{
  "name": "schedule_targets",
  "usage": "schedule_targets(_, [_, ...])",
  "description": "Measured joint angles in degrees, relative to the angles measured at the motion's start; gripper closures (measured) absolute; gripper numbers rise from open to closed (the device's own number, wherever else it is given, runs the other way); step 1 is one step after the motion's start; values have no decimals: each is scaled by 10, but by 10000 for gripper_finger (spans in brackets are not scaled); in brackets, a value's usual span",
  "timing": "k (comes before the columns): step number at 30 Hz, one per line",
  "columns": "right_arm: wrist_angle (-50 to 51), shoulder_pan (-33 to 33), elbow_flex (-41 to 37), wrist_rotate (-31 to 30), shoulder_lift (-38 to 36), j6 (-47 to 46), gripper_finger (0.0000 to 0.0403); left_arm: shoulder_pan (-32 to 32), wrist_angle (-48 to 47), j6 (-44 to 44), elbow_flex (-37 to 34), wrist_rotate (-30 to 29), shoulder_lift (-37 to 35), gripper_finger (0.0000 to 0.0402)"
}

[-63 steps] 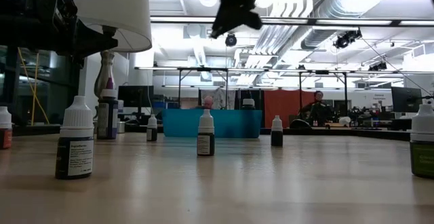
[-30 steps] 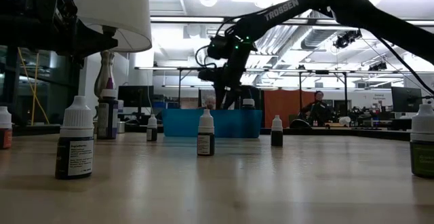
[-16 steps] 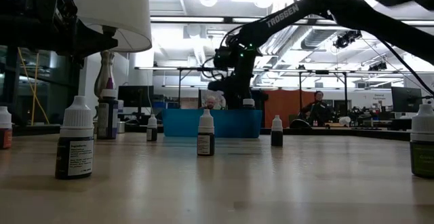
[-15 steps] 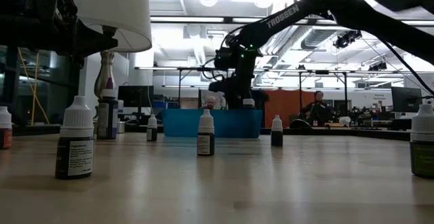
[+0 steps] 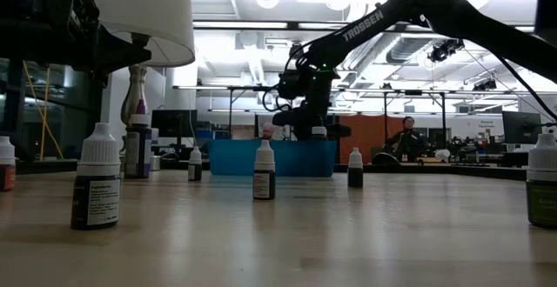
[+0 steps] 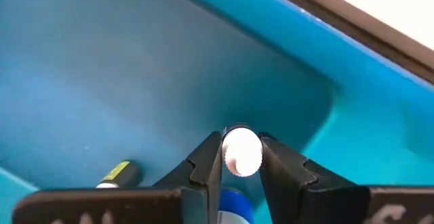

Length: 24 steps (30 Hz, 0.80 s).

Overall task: Pick & Place food coloring
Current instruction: Put the small black food coloring bottle into the blue bin

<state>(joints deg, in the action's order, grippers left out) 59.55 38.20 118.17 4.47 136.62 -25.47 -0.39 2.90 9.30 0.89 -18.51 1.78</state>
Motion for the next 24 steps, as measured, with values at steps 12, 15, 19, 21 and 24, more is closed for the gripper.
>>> schedule_targets(12, [6, 0, 0, 3, 0, 0, 287, 0, 0, 0, 0, 0, 0, 401])
schedule_targets(15, [6, 0, 0, 3, 0, 0, 276, 0, 0, 0, 0, 0, 0, 401])
schedule_targets(19, [1, 0, 0, 2, 0, 0, 272, 0, 0, 0, 0, 0, 0, 401])
schedule_targets(21, [2, 0, 6, 3, 0, 5, 273, 0, 0, 0, 0, 0, 0, 401])
schedule_targets(24, [6, 0, 19, 6, 0, 17, 273, 0, 0, 0, 0, 0, 0, 401])
